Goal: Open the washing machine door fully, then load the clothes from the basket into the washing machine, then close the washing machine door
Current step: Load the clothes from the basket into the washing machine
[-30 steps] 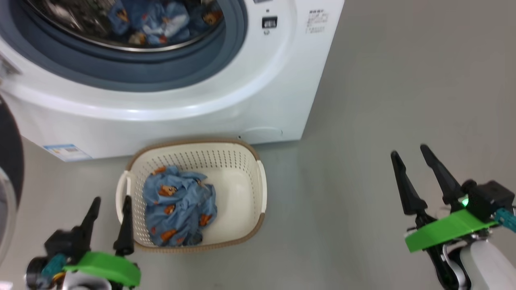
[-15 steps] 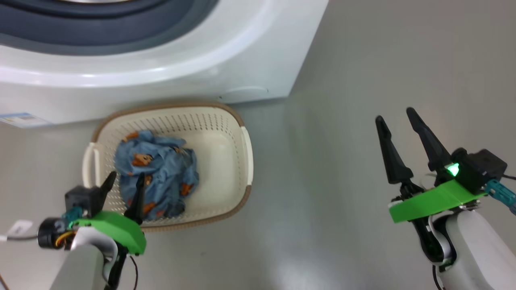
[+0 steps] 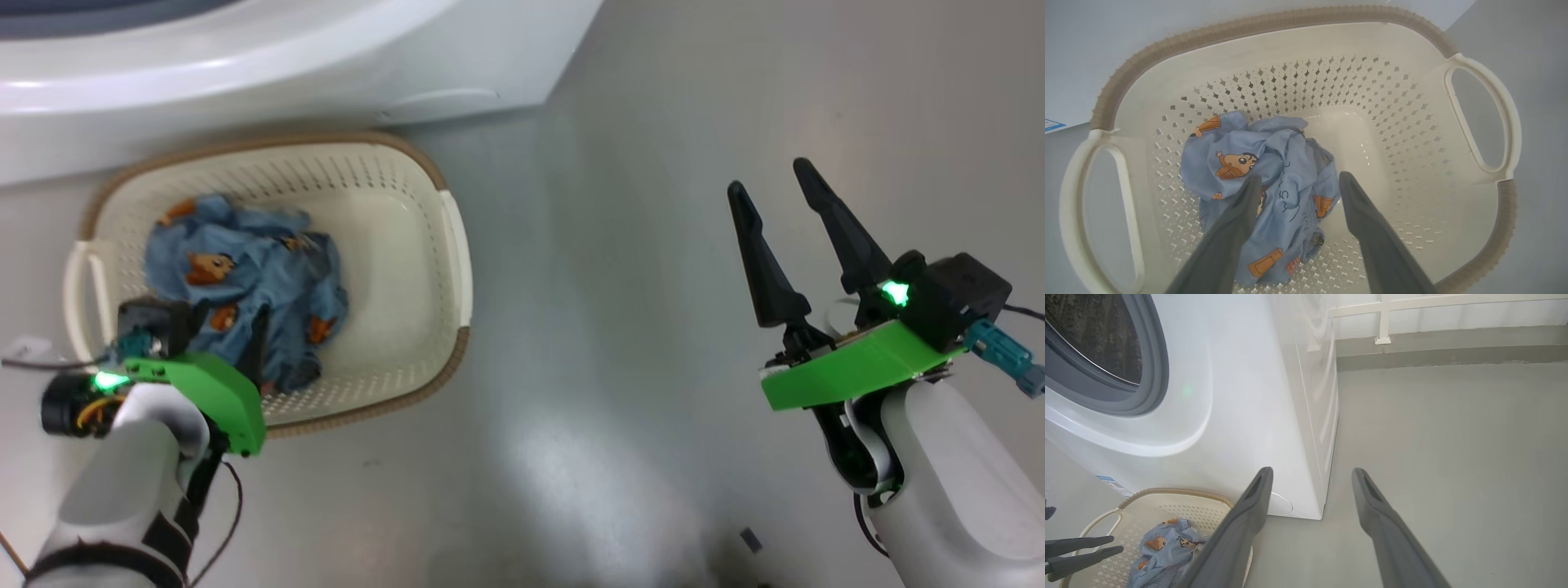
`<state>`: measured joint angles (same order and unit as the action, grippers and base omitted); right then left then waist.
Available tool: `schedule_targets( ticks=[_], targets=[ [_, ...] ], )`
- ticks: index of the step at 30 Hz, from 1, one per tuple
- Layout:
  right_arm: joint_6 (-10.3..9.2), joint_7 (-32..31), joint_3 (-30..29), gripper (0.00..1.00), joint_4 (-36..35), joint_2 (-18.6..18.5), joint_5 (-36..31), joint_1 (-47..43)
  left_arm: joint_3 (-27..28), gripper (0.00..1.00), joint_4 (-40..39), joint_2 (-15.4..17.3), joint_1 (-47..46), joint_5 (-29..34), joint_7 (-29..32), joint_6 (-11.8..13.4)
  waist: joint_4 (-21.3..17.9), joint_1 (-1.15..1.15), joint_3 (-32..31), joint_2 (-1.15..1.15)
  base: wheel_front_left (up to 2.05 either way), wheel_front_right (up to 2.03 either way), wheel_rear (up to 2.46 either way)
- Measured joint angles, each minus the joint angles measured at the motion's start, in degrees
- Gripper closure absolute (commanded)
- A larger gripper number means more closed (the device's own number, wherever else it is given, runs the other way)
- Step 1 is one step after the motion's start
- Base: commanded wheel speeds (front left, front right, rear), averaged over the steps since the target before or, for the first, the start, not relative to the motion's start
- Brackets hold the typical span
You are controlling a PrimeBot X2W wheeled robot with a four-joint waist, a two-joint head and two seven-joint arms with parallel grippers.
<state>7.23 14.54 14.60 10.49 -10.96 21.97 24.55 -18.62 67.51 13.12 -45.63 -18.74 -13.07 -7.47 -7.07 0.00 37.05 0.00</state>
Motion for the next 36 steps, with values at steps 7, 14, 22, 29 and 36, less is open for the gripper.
schedule_targets(
  ticks=[7,14,22,29,36],
  targets=[
    [0.0,0.0,1.0,0.0,-0.52,0.26,-0.23,2.32,-4.08,0.0,3.19,1.62,-4.55,-2.56,4.13,-0.04,-1.63,0.0,4.42,0.0,0.0,0.0,0.0],
    [0.0,0.0,2.15,0.01,-0.93,0.78,-0.31,4.35,-7.49,0.0,4.16,4.47,-9.25,-4.94,8.57,-0.04,-3.62,0.0,8.97,0.0,0.0,0.0,0.0],
    [0.0,0.0,2.49,0.02,-1.66,1.41,-0.38,4.66,-10.85,0.0,4.93,5.98,-12.19,-6.88,12.35,-0.05,-5.46,0.0,12.45,0.0,0.0,0.0,0.0],
    [0.0,0.0,3.63,0.02,-2.47,2.02,-0.37,6.12,-12.72,0.0,5.42,7.9,-14.21,-7.64,13.61,-0.05,-6.74,0.0,14.62,0.0,0.0,0.0,0.0],
    [0.0,0.0,3.99,0.02,-2.74,2.24,-0.37,6.53,-13.95,0.0,5.97,8.43,-15.52,-8.62,15.6,-0.04,-7.87,0.0,16.32,0.0,0.0,0.0,0.0]
  ],
)
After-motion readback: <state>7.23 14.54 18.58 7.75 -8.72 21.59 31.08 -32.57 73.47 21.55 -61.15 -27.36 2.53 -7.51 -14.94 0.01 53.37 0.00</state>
